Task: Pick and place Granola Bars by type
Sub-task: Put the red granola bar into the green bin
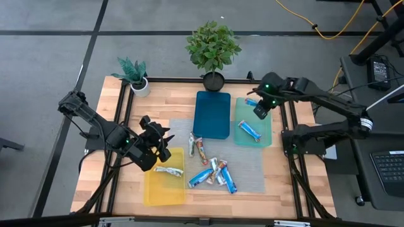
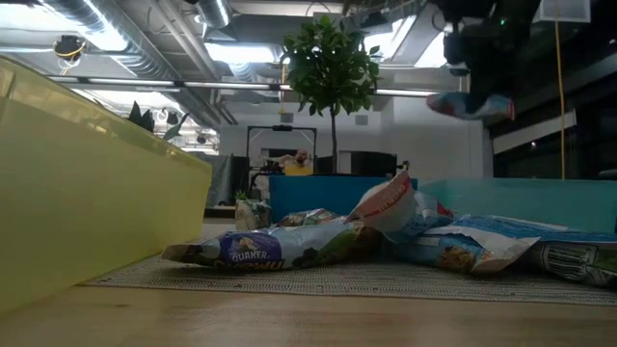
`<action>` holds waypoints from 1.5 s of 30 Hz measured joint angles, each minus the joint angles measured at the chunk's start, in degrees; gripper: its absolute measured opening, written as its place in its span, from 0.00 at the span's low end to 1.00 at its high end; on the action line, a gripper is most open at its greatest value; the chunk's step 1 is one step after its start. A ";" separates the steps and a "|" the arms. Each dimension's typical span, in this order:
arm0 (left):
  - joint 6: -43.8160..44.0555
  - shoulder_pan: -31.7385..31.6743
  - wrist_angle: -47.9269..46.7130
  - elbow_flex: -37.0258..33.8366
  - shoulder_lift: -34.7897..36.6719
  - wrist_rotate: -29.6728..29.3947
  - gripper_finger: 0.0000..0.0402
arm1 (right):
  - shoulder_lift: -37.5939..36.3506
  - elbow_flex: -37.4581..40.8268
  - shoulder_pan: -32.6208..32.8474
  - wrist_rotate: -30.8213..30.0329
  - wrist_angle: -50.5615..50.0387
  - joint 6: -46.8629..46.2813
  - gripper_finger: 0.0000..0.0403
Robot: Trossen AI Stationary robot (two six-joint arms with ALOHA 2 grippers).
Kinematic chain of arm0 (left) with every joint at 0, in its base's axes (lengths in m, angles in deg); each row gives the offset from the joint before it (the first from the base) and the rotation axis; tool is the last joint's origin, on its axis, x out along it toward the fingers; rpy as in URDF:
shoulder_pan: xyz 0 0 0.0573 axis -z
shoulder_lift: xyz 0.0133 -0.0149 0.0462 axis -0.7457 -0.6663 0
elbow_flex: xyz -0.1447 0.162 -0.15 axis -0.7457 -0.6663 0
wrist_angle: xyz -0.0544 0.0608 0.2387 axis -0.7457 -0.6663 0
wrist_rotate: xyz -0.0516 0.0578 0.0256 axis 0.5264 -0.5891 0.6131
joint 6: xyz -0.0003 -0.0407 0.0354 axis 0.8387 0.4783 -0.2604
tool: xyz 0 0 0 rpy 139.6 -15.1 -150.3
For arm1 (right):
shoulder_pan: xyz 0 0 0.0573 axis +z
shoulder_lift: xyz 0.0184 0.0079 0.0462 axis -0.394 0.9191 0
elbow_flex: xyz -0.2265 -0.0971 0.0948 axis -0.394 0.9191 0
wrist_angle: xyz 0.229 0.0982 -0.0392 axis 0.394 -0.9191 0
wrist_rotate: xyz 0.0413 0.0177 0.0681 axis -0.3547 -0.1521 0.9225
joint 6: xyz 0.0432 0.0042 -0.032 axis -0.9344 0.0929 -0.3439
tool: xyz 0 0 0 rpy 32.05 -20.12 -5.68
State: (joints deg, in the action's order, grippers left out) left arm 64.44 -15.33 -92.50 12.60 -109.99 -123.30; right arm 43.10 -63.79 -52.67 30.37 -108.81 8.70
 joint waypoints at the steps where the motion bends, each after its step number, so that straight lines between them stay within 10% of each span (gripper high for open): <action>1: 0.00 0.00 0.00 0.00 -0.02 0.00 0.36 | 0.03 1.27 -0.04 0.44 1.44 -0.74 0.09; 11: -1.00 0.00 -0.20 0.00 -0.02 0.11 0.36 | 0.06 14.95 -0.48 1.26 19.81 -6.99 0.08; 45: -0.48 0.00 -0.17 0.00 0.00 0.08 0.36 | 7.12 20.42 -1.91 2.66 16.90 -4.71 0.23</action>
State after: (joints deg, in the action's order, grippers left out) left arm 63.96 -15.33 -92.67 12.60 -109.98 -123.22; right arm 50.22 -43.37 -54.58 33.04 -91.90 3.99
